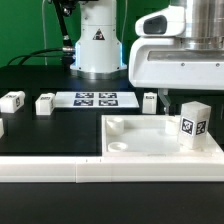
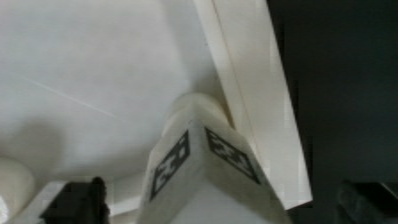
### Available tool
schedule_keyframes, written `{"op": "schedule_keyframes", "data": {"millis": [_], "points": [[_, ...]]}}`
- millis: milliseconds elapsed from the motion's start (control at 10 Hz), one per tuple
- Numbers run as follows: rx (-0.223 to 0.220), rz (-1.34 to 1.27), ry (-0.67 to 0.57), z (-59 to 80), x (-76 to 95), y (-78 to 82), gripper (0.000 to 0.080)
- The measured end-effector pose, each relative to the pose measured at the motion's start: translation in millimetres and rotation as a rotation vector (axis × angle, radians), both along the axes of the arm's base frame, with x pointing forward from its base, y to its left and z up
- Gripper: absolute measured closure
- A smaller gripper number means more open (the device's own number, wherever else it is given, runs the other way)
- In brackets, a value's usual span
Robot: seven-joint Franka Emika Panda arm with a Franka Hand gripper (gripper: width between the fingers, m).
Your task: Assemble square table
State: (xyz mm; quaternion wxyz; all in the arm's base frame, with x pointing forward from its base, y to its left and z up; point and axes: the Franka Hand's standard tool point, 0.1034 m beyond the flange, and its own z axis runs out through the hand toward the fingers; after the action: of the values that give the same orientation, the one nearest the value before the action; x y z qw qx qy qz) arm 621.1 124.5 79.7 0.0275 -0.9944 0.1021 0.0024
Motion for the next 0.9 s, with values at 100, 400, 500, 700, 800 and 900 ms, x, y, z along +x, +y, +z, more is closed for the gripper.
{"op": "schedule_keyframes", "data": {"millis": [100,400,500,700,800,900], "points": [[0.000,0.069,0.005,1.0,1.4,-4.5,0.0151],[-0.026,0.277,-0.024,2.3,6.4,-4.4,0.0151],[-0.026,0.284,-0.031,1.7,6.4,-2.4,0.0151],[-0.039,0.438,-0.035,1.7,6.5,-2.8,0.0151],[-0.040,0.478,-0.036,1.6,6.5,-3.2,0.0151],[-0.045,0.552,-0.038,0.4,5.9,-5.2,0.0151]]}}
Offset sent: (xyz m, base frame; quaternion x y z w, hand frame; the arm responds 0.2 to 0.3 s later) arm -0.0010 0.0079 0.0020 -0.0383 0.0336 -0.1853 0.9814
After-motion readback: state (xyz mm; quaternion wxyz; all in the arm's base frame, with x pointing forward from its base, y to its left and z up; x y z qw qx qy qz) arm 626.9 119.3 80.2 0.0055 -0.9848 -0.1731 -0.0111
